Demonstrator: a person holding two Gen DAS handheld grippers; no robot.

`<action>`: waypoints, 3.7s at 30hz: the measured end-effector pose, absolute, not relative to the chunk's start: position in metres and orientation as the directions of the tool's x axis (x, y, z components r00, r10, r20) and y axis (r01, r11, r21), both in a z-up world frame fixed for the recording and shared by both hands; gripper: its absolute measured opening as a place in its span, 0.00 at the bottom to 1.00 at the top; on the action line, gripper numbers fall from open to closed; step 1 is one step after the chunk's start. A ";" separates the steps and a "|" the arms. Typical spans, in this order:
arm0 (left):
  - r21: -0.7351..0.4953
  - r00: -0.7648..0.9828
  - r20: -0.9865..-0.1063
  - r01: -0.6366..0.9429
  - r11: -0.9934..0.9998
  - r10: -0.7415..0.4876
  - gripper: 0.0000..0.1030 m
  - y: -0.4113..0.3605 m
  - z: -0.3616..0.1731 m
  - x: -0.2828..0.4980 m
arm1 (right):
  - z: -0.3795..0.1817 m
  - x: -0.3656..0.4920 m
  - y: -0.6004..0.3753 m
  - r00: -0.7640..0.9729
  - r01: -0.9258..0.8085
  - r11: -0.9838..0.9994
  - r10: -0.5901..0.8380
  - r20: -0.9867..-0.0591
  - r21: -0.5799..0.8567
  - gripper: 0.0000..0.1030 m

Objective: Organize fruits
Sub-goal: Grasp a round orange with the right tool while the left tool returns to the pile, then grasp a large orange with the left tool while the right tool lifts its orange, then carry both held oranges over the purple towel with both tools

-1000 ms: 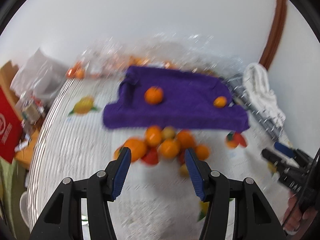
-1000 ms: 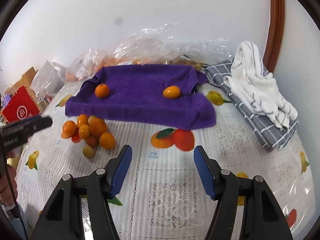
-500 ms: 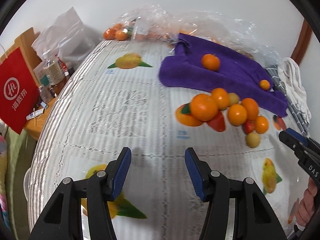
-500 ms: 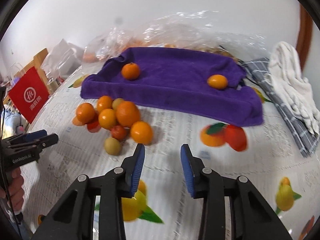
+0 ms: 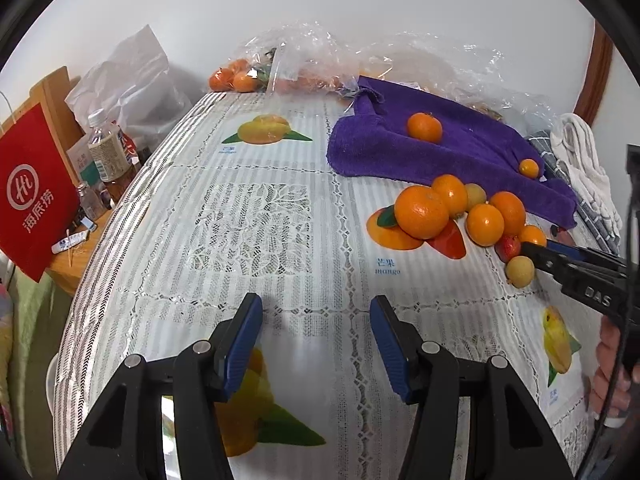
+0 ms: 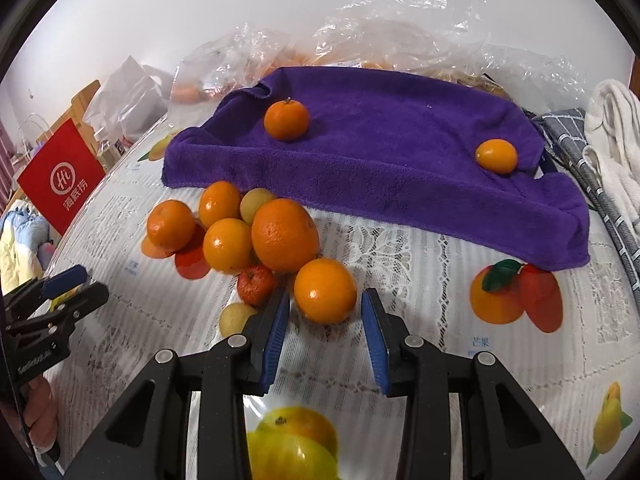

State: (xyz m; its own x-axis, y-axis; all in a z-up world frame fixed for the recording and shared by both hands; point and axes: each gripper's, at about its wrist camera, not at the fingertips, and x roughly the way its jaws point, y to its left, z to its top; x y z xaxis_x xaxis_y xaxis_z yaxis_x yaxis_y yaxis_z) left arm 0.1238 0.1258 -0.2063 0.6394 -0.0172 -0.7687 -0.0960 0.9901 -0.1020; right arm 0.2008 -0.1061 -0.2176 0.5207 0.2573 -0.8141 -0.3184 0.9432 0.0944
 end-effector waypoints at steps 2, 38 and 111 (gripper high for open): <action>-0.132 0.643 -0.765 -0.093 0.987 -0.042 0.52 0.130 -0.206 0.121 | -0.219 0.203 -0.105 0.525 -0.312 0.945 0.259 -0.811 0.100 0.30; -0.207 0.695 -0.713 -0.083 0.975 -0.092 0.37 0.073 -0.202 0.185 | -0.204 0.128 -0.255 0.648 -0.068 0.998 0.052 -0.760 0.011 0.30; -0.233 0.839 -0.537 -0.052 0.971 -0.084 0.37 0.071 -0.157 0.266 | -0.177 0.305 -0.234 0.730 -0.078 0.988 0.147 -0.668 0.132 0.30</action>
